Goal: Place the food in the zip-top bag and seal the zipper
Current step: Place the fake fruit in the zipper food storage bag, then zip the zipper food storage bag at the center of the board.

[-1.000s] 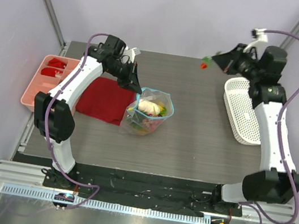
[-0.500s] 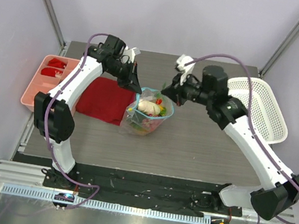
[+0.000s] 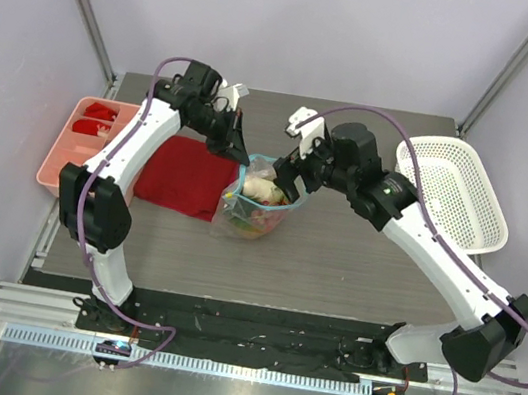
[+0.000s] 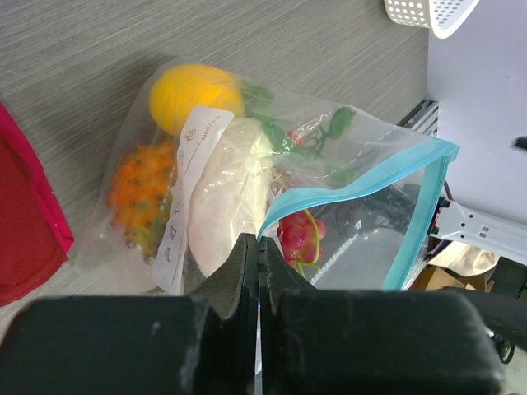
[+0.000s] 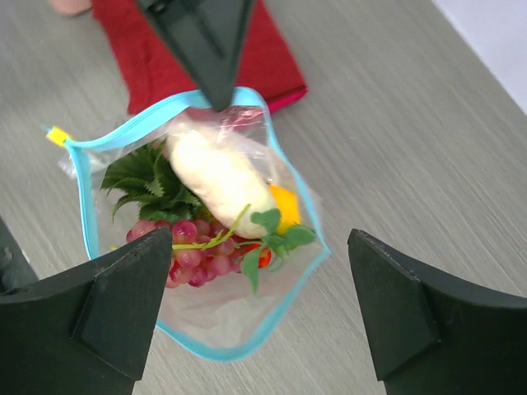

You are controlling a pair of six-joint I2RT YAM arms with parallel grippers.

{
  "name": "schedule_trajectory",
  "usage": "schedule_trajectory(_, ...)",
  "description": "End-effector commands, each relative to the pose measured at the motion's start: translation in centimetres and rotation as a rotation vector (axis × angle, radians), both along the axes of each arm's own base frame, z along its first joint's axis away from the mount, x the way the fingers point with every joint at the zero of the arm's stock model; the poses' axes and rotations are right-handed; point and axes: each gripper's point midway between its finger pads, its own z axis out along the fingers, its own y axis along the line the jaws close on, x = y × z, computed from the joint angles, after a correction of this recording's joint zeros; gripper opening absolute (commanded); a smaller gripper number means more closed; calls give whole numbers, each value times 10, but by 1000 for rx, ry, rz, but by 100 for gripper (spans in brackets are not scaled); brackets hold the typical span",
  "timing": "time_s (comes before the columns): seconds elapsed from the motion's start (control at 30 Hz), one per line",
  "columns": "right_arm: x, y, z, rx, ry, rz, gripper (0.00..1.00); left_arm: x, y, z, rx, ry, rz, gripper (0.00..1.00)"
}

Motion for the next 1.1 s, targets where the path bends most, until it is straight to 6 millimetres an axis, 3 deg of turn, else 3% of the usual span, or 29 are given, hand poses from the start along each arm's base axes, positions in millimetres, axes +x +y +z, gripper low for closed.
schedule_trajectory(0.0, 4, -32, 32, 86, 5, -203, 95, -6, -3, 30, -28, -92, -35, 2)
schedule_trajectory(0.17, -4, -55, -7, 75, 209, -295, 96, -7, -6, 33, -38, -93, -37, 2)
schedule_trajectory(0.3, -16, -51, -21, 135, 360, -290, 93, -9, -10, 34, -43, -99, -49, 3)
schedule_trajectory(0.37, -22, -51, -33, 157, 463, -291, 86, -11, -15, 35, -50, -104, -63, 3)
schedule_trajectory(0.43, -33, -44, -41, 202, 582, -252, 69, -14, -21, 38, -56, -116, -83, 3)
schedule_trajectory(0.5, -35, -43, -47, 240, 670, -242, 63, -17, -27, 39, -64, -123, -105, 3)
schedule_trajectory(0.53, -42, -37, -47, 276, 733, -203, 53, -19, -30, 39, -68, -122, -119, 3)
schedule_trajectory(0.6, -38, -38, -49, 326, 807, -229, 44, -26, -41, 43, -85, -125, -158, 4)
schedule_trajectory(0.63, -38, -37, -49, 351, 835, -214, 25, -27, -44, 42, -83, -123, -170, 4)
schedule_trajectory(0.7, -36, -38, -49, 386, 880, -234, 1, -30, -52, 48, -92, -136, -195, 4)
schedule_trajectory(0.8, -31, -44, -34, 464, 899, -254, 1, -33, -62, 62, -118, -170, -226, 4)
schedule_trajectory(0.83, -29, -47, -18, 519, 861, -255, 1, -34, -64, 66, -117, -186, -236, 4)
schedule_trajectory(0.9, -31, -46, -2, 595, 867, -267, 1, -41, -73, 76, -104, -267, -302, 12)
schedule_trajectory(0.97, -34, -46, 1, 627, 859, -270, 1, -48, -74, 71, -53, -296, -335, 14)
schedule_trajectory(1.07, -35, -51, -17, 606, 888, -320, 1, -55, -68, 60, -45, -283, -363, 23)
